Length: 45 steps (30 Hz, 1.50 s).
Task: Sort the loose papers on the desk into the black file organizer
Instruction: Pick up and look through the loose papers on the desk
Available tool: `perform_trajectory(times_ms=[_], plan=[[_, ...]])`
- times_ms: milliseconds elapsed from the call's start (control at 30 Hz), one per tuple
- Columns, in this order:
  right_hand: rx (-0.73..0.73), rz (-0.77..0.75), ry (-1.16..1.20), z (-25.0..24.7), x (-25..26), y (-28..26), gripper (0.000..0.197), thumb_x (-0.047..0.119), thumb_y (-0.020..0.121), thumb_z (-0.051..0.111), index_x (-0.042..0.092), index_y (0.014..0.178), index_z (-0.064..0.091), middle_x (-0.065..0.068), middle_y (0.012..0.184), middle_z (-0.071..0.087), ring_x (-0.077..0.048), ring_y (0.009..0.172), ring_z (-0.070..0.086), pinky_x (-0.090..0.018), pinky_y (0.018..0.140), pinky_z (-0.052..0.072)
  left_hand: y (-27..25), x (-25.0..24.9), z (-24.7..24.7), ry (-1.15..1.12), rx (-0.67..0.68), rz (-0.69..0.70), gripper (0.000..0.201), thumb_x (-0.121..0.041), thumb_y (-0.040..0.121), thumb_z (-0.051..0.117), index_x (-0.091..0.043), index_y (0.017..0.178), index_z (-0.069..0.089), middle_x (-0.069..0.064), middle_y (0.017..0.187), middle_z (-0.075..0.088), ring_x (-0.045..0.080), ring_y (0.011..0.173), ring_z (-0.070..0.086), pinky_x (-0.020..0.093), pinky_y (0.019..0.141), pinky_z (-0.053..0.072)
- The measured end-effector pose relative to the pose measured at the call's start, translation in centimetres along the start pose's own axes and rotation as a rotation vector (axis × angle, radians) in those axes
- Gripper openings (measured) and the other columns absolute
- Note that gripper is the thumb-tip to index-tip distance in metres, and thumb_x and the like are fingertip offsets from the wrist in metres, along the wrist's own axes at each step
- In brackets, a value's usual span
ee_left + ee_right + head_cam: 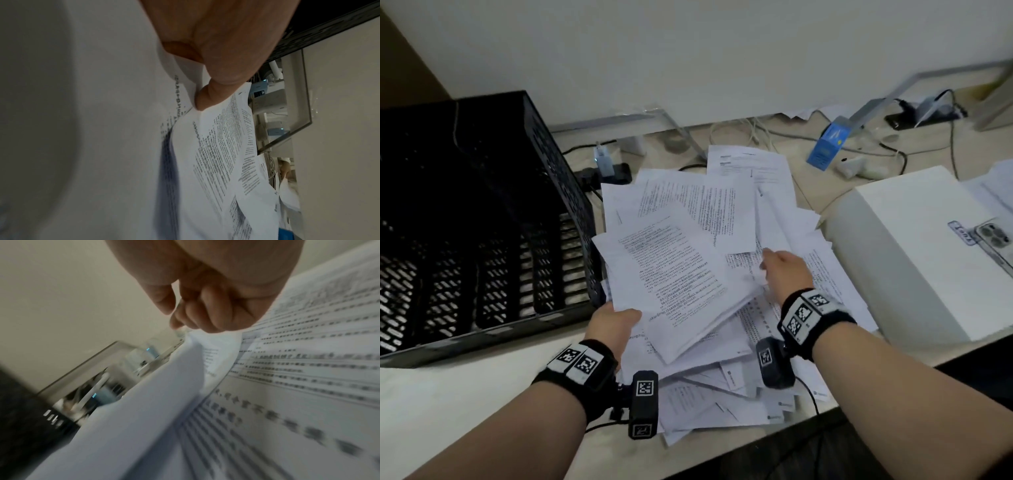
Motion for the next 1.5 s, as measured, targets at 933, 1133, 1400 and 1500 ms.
perform_trajectory(times_ms=[933,1133,1400,1500], plan=[[-0.157,0.087,1.126,-1.4,0.0,2.0,0.076,0.020,0.083,0.049,0.011,0.155,0.029,-0.013,0.148,0.045,-0.023,0.117,0.064,-0.034,0.079,0.058,-3.0,0.6,0.8,-0.043,0.000,-0.104,0.022,-0.006,0.090,0.057,-0.007,0.110,0.067,0.023,0.102,0.075,0.041,0.085,0.074,0.057,0.081,0.058],[-0.067,0.085,0.858,-1.6,0.3,-1.4,0.042,0.022,0.100,0.054,0.013,0.140,0.054,-0.005,0.125,0.065,-0.022,0.092,0.074,-0.038,0.075,0.062,-3.7,0.5,0.5,-0.047,-0.026,-0.114,0.029,-0.010,0.086,0.059,-0.006,0.115,0.063,0.025,0.106,0.073,0.044,0.095,0.072,0.061,0.087,0.054],[0.296,-0.080,0.010,4.2,-0.9,-7.4,0.026,0.031,0.098,0.056,0.018,0.086,0.075,0.007,0.091,0.075,-0.007,0.055,0.067,-0.021,0.051,0.048,-5.1,-0.7,2.6,-0.080,0.000,-0.087,0.015,-0.005,0.096,0.053,-0.019,0.098,0.059,0.012,0.095,0.070,0.035,0.090,0.068,0.052,0.092,0.053],[0.250,0.038,0.198,4.0,-2.7,-7.6,0.021,0.025,0.094,0.061,0.012,0.089,0.076,0.002,0.088,0.077,-0.012,0.051,0.063,-0.024,0.050,0.044,-5.4,-0.6,2.6,-0.034,-0.015,-0.109,0.016,-0.004,0.097,0.053,-0.019,0.092,0.057,0.015,0.096,0.068,0.036,0.091,0.065,0.052,0.091,0.052]])
Point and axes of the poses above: each hand's wrist, its own y-axis towards the middle knuckle, its own z-axis out of the palm, x = y × z, the point moved 10 cm from there along y, towards the middle knuckle
